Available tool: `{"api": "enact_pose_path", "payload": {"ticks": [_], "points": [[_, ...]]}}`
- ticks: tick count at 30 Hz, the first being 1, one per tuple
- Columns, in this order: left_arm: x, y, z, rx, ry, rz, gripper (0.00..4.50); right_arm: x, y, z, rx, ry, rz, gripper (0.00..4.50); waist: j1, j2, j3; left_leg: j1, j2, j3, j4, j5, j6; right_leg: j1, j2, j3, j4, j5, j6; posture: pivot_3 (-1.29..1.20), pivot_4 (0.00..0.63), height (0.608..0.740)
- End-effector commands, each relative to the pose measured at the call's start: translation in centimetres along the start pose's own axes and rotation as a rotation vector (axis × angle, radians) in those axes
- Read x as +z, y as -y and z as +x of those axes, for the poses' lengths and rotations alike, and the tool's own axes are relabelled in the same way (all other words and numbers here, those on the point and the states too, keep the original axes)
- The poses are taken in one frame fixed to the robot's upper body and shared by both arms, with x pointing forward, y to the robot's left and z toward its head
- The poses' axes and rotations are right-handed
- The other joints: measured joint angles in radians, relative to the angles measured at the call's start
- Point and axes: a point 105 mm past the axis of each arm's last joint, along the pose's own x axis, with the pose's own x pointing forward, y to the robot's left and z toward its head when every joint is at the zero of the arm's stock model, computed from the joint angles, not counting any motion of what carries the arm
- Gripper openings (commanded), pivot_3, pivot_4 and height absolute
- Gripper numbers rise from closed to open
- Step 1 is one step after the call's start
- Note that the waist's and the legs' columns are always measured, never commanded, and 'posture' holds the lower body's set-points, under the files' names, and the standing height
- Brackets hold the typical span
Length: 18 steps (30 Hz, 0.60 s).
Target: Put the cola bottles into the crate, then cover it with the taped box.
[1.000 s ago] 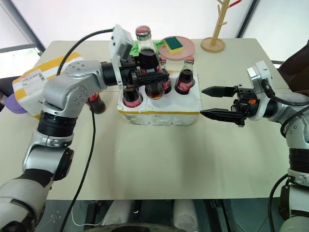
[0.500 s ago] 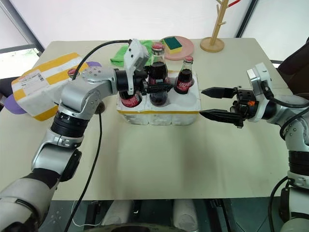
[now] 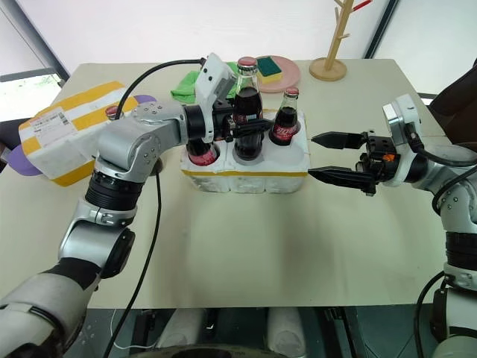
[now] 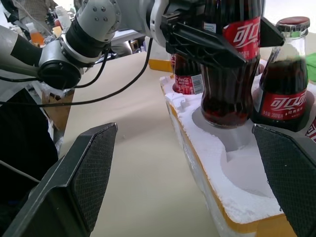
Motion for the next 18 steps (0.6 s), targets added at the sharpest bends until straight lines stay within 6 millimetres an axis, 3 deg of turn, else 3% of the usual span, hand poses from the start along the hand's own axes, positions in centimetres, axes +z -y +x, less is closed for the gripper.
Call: {"api": "enact_pose_path", "payload": {"ticks": [1, 18], "points": [[2.1, 1.0, -0.4, -0.019, 0.060, 0.064, 2.74, 1.5, -0.1, -0.3, -0.007, 0.039, -0.060, 4.50, 0.000, 0.000, 0.000, 0.000, 0.000, 0.000, 0.000, 0.000, 0.000, 0.000, 0.000, 0.000, 0.000, 0.000, 0.000, 0.00, 0.150, 0.740], [-1.7, 1.0, 0.2, 0.082, -0.096, 0.050, 2.74, 1.8, 0.2, -0.7, -0.021, 0.036, -0.080, 4.50, -0.002, 0.001, -0.001, 0.002, 0.000, 0.000, 0.000, 0.000, 0.000, 0.002, 0.000, 0.000, 0.000, 0.000, 0.000, 0.00, 0.150, 0.740]]}}
